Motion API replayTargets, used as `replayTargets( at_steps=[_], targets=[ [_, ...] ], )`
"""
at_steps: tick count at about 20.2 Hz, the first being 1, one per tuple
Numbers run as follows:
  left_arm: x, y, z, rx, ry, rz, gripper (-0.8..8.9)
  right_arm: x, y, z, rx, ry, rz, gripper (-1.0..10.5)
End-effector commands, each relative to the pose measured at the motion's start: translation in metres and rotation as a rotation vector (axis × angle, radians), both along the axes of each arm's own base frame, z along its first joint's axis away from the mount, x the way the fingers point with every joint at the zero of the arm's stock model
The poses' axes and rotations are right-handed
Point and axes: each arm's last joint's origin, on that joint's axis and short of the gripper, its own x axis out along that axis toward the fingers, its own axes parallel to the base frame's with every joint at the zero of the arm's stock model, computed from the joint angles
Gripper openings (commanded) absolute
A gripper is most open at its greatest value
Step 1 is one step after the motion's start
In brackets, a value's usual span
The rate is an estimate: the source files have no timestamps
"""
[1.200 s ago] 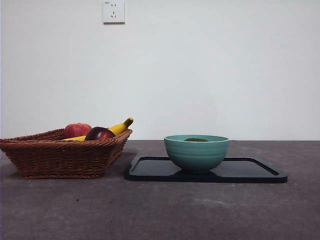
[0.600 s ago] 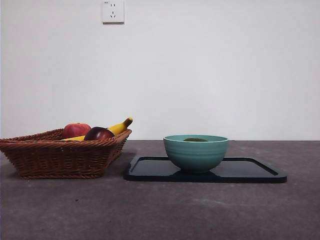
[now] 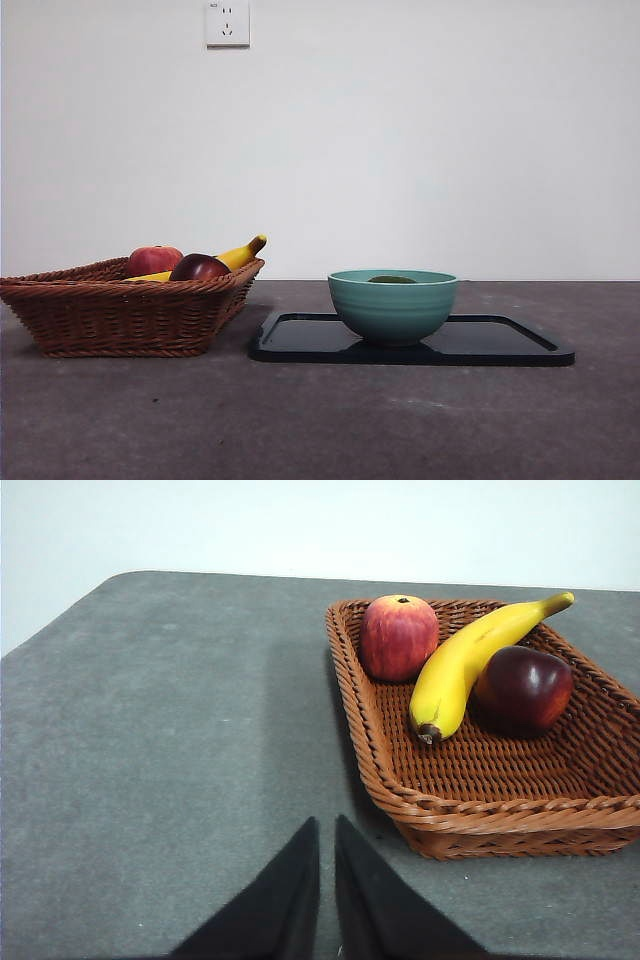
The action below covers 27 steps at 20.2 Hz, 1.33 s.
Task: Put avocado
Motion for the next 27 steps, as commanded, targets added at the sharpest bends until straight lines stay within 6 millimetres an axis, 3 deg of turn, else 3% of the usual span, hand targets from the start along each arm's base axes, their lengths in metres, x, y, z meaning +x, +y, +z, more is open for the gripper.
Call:
replayTargets(
  at_steps=[1,4,7,10,13,15,27],
  targets=[
    [0.001,0.0,-0.007,0.009,0.024,-0.001,0.24,0.0,0.0,0.002,0.005,-0.013,0.002,0.3],
    [0.001,0.0,-0.007,0.009,0.024,-0.001,0.24,0.0,-0.002,-0.001,-0.023,-0.051,-0.065,0.3],
    [0.001,0.0,-0.007,0.009,0.024,-0.001,0.24,0.019,0.0,-0.022,-0.018,-0.239,-0.134,0.3],
    [0.001,0.0,-0.007,0.009,0.024,-0.001,0.24,0.041,0.0,-0.067,0.011,-0.418,-0.215,0.3],
    [0.001,0.0,-0.007,0.009,0.024,-0.001,0.24,0.054,-0.005,-0.114,0.016,-0.483,-0.304,0.3],
    [0.001,0.0,-0.007,0.009,0.024,-0.001,0.24,0.057,-0.008,-0.134,0.007,-0.489,-0.337,0.3],
    [0.001,0.0,-0.007,0.009,0.024,-0.001,0.24,0.075,-0.011,-0.185,-0.013,-0.495,-0.386,0.3]
  ],
)
